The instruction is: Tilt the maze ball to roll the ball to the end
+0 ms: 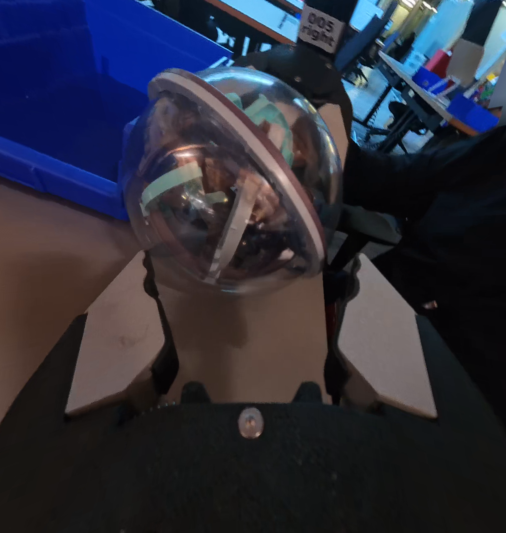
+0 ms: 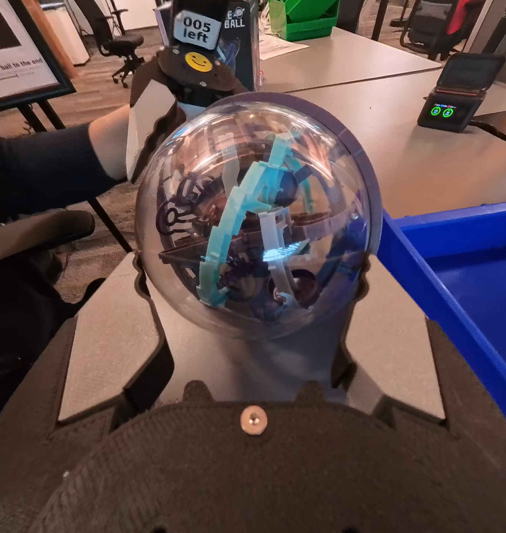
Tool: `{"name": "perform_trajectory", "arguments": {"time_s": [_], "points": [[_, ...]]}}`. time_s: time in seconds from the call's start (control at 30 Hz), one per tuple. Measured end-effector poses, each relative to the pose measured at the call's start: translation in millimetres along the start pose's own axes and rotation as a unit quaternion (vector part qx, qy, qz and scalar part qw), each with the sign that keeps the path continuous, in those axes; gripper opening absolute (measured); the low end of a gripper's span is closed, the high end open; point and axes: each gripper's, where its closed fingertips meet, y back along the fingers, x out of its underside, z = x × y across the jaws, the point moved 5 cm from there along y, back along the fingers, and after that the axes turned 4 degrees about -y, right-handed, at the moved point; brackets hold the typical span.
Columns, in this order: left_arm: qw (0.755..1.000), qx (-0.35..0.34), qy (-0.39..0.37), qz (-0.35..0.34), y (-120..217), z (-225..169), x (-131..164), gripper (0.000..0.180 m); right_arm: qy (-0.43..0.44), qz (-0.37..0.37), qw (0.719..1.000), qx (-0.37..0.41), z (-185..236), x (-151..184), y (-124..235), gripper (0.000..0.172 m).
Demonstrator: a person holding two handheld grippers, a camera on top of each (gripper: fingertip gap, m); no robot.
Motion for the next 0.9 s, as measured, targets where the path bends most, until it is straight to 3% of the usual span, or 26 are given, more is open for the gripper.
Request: {"name": "perform_trajectory", "arguments": {"time_s": [0.13, 0.27, 0.5, 0.9], "points": [[0.997, 0.023, -0.073, 0.015, 5, 5, 7, 0.122, -0.006, -0.003, 1.0, -0.008, -1, 2, 1, 0.141], [0.994, -0.011, -0.101, 0.034, -2, 20, 10, 0.114, -0.032, -0.008, 0.999, -0.031, -3, 3, 2, 0.141], [0.988, -0.021, -0.145, 0.039, -24, 15, 15, 0.13, -0.057, -0.034, 0.996, -0.067, -5, 4, 2, 0.141], [0.971, -0.082, -0.218, 0.06, -29, -2, 12, 0.131, 0.029, -0.011, 0.997, -0.071, 4, 10, 9, 0.141]]}}
